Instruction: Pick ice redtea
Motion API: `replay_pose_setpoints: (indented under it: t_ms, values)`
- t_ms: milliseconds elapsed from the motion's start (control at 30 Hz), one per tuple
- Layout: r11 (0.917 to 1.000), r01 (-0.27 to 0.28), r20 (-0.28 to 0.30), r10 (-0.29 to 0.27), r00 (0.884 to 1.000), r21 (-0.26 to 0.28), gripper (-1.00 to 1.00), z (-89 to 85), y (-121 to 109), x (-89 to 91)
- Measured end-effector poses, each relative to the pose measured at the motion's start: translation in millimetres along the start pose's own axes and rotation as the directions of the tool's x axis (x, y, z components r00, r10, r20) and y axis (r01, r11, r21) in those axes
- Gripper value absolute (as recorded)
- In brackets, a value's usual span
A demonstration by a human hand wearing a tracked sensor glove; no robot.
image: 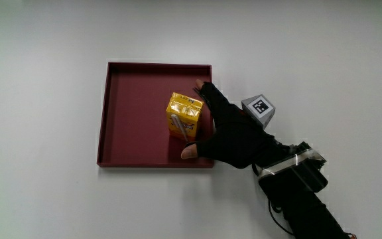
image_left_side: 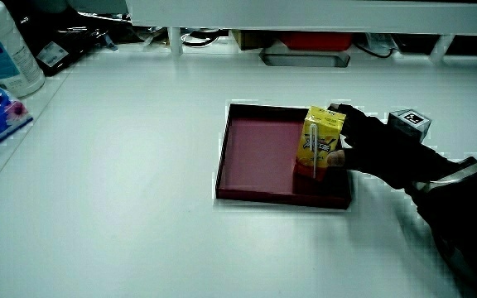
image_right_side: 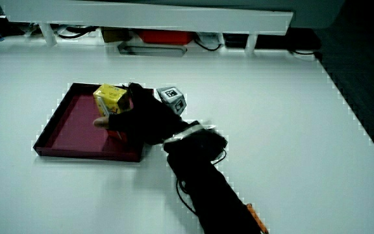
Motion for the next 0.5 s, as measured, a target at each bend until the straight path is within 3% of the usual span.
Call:
replay_pose_setpoints:
  t_ms: [300, 500]
  values:
    - [0.9996, -0.020, -0.020, 0.021, 1.000, 0.019, 0.07, -1.3, 2, 8.0]
    - [0.9907, -0.065, -0.059, 0.073, 0.996, 0.119, 0.29, 2.8, -4, 12.6]
